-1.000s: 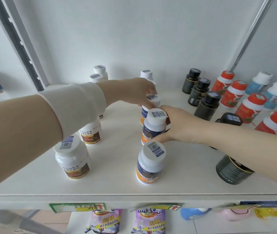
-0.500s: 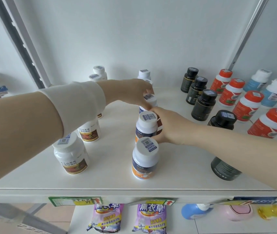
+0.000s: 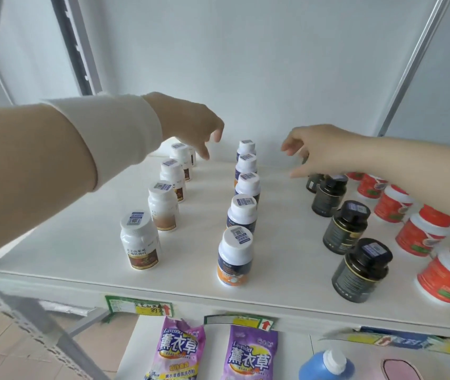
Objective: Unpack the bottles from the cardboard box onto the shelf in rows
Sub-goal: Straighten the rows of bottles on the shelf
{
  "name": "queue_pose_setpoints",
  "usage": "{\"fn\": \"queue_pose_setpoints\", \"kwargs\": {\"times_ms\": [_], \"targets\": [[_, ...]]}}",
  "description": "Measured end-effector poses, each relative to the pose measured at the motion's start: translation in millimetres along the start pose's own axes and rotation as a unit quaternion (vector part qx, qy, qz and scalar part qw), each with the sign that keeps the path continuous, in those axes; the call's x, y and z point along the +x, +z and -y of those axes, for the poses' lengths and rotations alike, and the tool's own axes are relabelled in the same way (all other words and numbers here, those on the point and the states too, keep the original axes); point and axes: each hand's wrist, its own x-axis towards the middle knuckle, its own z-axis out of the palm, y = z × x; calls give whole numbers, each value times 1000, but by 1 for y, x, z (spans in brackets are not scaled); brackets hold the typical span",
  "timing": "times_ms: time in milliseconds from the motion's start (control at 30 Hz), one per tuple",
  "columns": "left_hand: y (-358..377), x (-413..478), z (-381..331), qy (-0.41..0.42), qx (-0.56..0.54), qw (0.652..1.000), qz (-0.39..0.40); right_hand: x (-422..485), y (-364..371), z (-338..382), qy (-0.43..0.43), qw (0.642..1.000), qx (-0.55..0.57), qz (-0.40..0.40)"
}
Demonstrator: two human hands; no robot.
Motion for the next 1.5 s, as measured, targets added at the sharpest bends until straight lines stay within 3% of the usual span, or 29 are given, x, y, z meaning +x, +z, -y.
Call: {"fn": "queue_pose_setpoints", "kwargs": {"times_ms": [200, 633, 800, 900, 1000, 1100, 1267, 1500], "targets": [[15, -25, 28, -50, 174, 983, 32, 26, -5, 32, -58, 992, -113, -25], [49, -26, 108, -67, 179, 979, 64, 79, 31, 100, -73, 990, -121, -6], [65, 7, 141, -31, 112, 992, 44, 113, 45, 116, -37, 997, -71, 10], [72, 29, 153, -8, -22, 1000, 4, 123, 55, 121, -22, 999, -14, 19], [78, 49, 160, 20, -212, 976, -39, 128, 67, 122, 2, 998, 54, 36], [87, 64, 158, 51, -315, 946, -52, 131, 77, 120, 24, 992, 118, 47], [105, 79, 147, 90, -396, 913, -42, 137, 91, 122, 22, 982, 173, 67], [113, 87, 141, 93, -390, 914, -57, 142, 99, 124, 7, 962, 253, 107]]}}
